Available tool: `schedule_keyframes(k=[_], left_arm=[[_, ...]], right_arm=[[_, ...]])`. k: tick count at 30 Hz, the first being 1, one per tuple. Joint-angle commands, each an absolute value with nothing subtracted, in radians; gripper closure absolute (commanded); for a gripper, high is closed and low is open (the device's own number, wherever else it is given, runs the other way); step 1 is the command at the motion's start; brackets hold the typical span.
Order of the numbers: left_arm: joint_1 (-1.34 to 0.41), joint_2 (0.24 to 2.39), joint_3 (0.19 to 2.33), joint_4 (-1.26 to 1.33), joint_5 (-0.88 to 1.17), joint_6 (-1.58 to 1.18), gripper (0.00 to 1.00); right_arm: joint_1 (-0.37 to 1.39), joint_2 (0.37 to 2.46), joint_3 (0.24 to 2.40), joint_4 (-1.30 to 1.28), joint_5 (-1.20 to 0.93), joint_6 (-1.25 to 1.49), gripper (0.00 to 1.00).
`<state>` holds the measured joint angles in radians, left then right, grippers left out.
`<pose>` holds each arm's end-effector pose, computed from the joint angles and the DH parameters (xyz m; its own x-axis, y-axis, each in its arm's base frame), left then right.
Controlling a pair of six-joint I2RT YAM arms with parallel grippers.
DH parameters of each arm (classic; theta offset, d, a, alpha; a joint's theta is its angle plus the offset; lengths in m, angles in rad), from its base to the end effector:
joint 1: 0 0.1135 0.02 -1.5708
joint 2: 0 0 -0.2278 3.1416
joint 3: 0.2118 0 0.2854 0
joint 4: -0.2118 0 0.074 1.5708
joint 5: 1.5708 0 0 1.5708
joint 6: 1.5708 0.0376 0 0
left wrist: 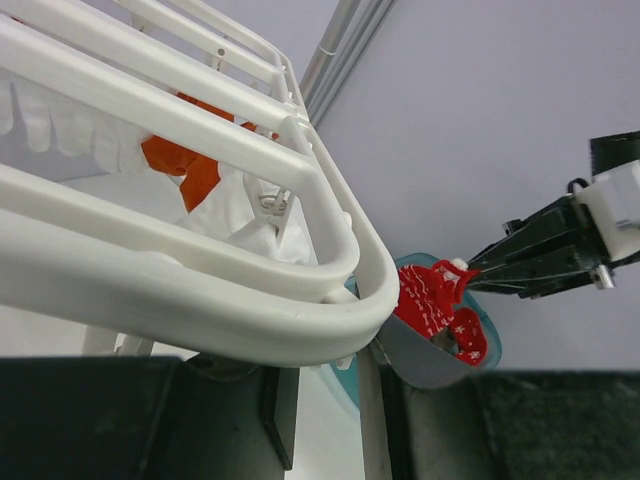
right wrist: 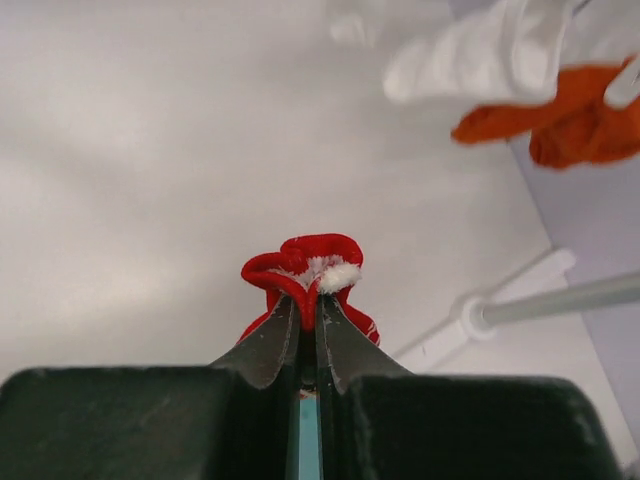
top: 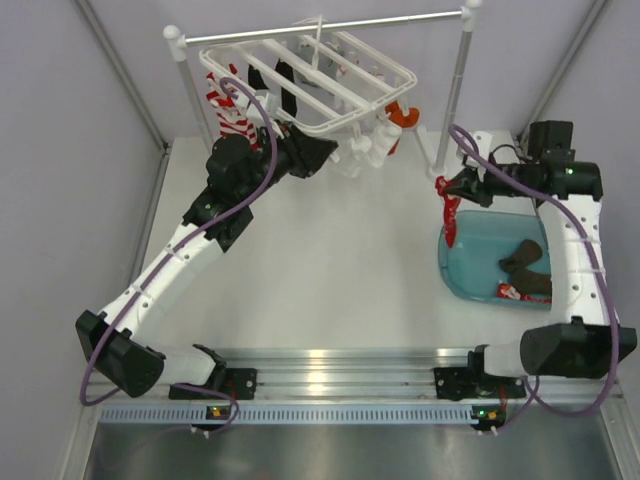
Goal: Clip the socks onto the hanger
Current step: Pick up the sock from the bin, then clamp the sock onto the hanger.
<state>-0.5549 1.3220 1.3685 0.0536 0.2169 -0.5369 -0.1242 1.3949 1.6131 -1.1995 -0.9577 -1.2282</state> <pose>0.2932 -0.1913 0.4183 -0.2833 -0.4121 -0.8660 0.6420 0.5894 -0.4904 0.2943 -0.0057 0.3773 0.0807 -0.5563 -0.8271 -0.9045 0.3077 -0.2953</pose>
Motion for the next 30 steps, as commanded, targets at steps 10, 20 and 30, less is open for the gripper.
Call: schedule_keyframes(k=[10, 20, 30], left_arm=[[-0.551, 1.324, 1.367, 0.063, 0.253, -0.549, 1.00], [-0.551, 1.322, 1.355, 0.078, 0.276, -0.534, 1.00], [-0.551, 1.330, 1.350, 0.080, 0.284, -0.532, 1.00]], right_arm=[[0.348, 1.290, 1.451, -0.301, -0.902, -0.258, 1.00], [0.457, 1.450, 1.557, -0.252, -0.828, -0.233, 1.00], [0.477, 1.482, 1.601, -0.224, -0.853, -0.238, 1.00]])
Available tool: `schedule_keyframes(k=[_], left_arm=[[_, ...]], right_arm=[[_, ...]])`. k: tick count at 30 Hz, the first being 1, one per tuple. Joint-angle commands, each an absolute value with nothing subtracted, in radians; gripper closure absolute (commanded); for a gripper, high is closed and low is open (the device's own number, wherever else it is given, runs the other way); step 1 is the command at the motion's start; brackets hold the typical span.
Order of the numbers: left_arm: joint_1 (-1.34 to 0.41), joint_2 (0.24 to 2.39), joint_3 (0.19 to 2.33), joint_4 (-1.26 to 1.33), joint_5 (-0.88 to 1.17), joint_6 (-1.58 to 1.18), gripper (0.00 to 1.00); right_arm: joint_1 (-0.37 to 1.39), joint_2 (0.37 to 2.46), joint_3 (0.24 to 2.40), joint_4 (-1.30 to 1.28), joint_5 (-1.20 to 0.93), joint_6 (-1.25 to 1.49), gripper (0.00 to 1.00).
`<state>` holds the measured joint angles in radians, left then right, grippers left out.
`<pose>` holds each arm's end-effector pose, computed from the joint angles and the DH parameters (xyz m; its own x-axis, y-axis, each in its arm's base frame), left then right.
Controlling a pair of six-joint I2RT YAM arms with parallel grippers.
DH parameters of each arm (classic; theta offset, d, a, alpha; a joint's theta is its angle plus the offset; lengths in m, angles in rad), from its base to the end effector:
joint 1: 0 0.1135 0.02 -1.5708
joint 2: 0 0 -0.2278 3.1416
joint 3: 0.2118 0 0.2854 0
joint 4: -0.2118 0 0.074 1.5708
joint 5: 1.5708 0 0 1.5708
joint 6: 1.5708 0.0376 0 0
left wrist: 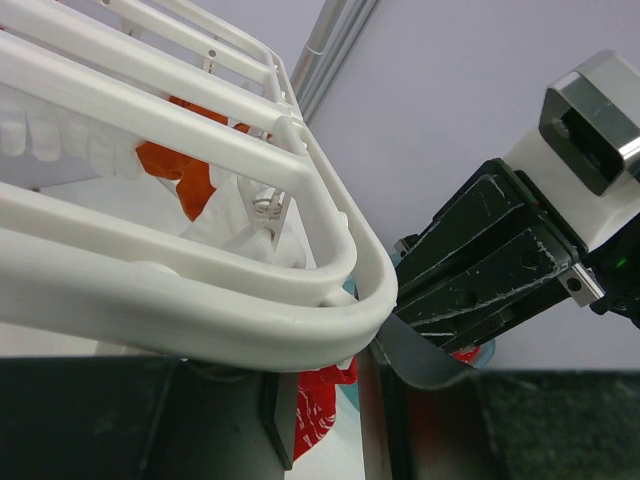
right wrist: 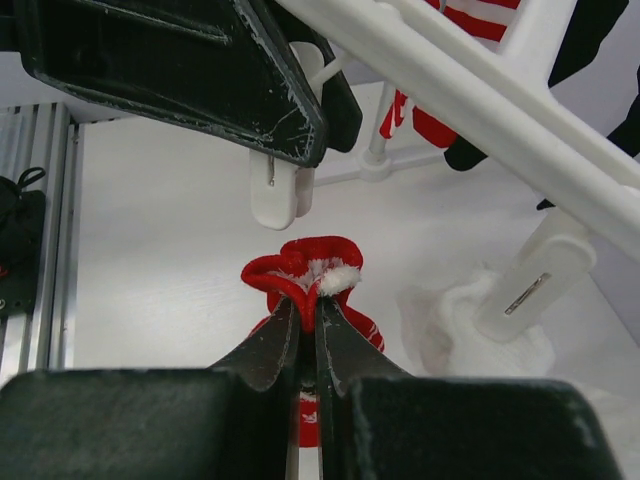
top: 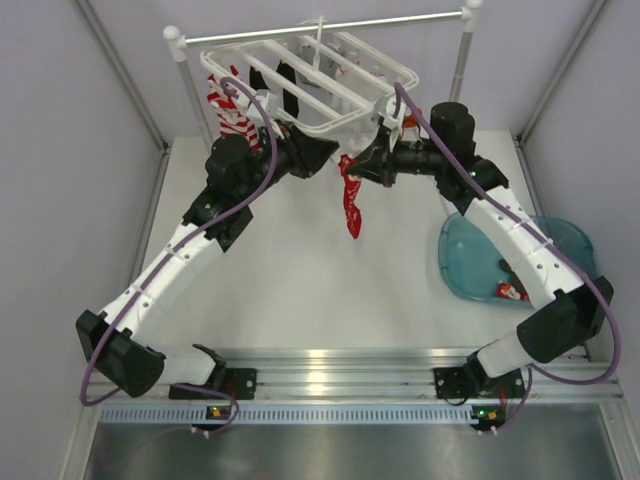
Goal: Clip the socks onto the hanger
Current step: Clamp the sock onto the hanger.
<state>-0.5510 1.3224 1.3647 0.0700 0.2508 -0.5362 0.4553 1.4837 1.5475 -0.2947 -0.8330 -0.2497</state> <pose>0.2933 -0.1912 0.4184 -0.2844 -0.4061 -0.8685 0.6654 0.5685 -0.4837 0.3214 0.1883 0.3954 0.0338 -0.1685 -0.9851 -0.9643 0.2536 -0.0765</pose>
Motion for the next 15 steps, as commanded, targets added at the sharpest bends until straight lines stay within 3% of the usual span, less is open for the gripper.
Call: schedule_keyframes(k=[1, 15], left_arm=[[-0.551, 1.330, 1.351, 0.080, 0.285, -0.532, 1.00], [-0.551, 1.328, 1.350, 0.078, 0.282, -0.526, 1.00]], right_arm=[[0.480, 1.482, 1.603, -0.221, -0.856, -0.236, 1.00], [0.499, 1.477, 1.624, -0.207, -0.867, -0.242, 1.00]])
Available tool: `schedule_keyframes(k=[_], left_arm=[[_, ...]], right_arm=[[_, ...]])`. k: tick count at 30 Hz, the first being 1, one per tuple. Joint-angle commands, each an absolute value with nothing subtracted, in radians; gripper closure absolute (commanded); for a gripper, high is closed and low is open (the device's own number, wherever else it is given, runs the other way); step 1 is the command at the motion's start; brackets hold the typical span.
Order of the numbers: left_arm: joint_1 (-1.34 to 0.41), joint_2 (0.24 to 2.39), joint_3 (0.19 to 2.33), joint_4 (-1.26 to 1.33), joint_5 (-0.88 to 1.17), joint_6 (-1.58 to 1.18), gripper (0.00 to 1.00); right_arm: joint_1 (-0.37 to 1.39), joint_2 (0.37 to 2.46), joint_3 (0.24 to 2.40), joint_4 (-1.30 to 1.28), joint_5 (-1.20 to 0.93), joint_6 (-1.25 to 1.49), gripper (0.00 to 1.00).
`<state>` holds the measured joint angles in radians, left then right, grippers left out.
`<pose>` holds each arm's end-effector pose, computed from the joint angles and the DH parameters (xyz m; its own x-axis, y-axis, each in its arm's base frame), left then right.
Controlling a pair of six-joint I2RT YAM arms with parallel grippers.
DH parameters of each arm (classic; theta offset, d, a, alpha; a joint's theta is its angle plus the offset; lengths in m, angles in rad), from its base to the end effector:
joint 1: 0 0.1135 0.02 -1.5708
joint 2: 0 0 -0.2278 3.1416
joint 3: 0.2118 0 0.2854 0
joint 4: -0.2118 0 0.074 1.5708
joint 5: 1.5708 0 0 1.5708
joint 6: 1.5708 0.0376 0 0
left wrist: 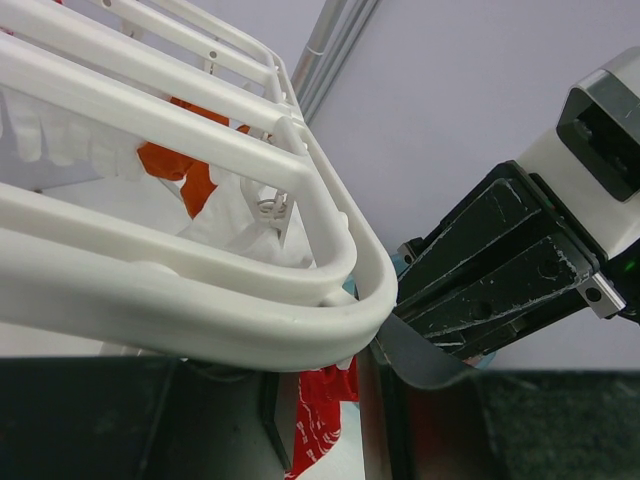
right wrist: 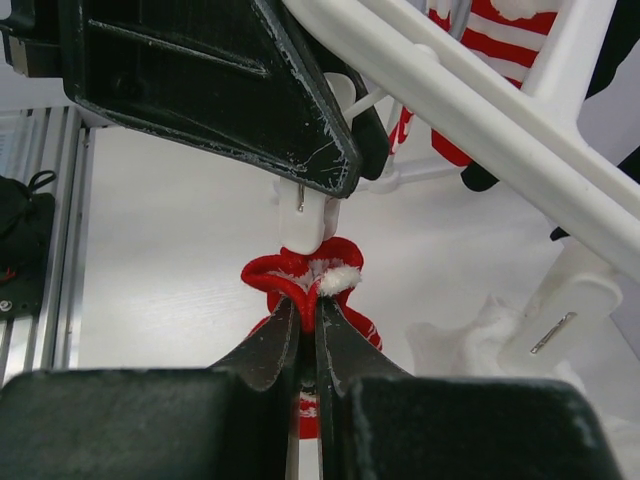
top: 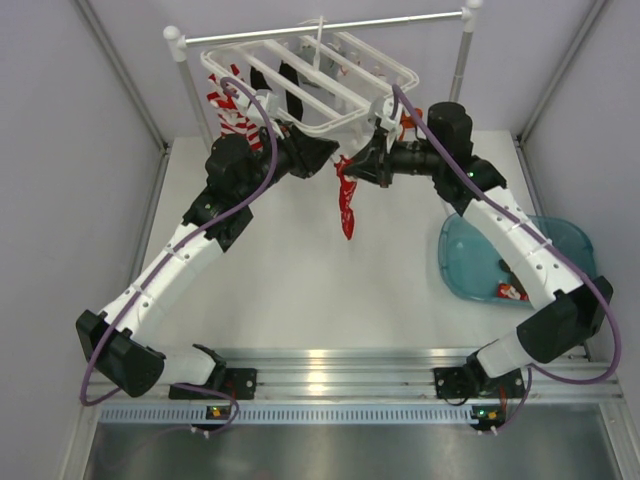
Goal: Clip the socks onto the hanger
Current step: Clamp the sock onto the hanger.
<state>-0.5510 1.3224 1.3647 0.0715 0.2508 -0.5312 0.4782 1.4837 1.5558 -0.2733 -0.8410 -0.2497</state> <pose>0.2933 -0.1912 0.4186 -0.2799 -0.4040 -0.8709 0.6674 0.5702 -0.4790 0.3167 0.1957 0.4006 0.0641 -0.1523 -0.9862 -0.9694 0.2252 -0.0978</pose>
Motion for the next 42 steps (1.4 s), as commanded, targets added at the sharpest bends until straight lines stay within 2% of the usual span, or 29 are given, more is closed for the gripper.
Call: schedule_keyframes(k=[1, 31, 42], left_arm=[[-0.551, 1.328, 1.351, 0.077, 0.281, -0.528, 1.00], [-0.548, 1.312, 1.362, 0.074, 0.258, -0.520, 1.00], [-0.541, 1.312, 1.358, 0.078, 0.264, -0.528, 1.00]], right_arm=[[0.502, 1.479, 1.628, -0.206, -0.868, -0.238, 1.00], [0.508, 1.427, 1.545, -0.226, -0.856, -0.314, 1.00], [0.508, 1.419, 1.508, -0.123, -0.867, -0.273, 1.00]])
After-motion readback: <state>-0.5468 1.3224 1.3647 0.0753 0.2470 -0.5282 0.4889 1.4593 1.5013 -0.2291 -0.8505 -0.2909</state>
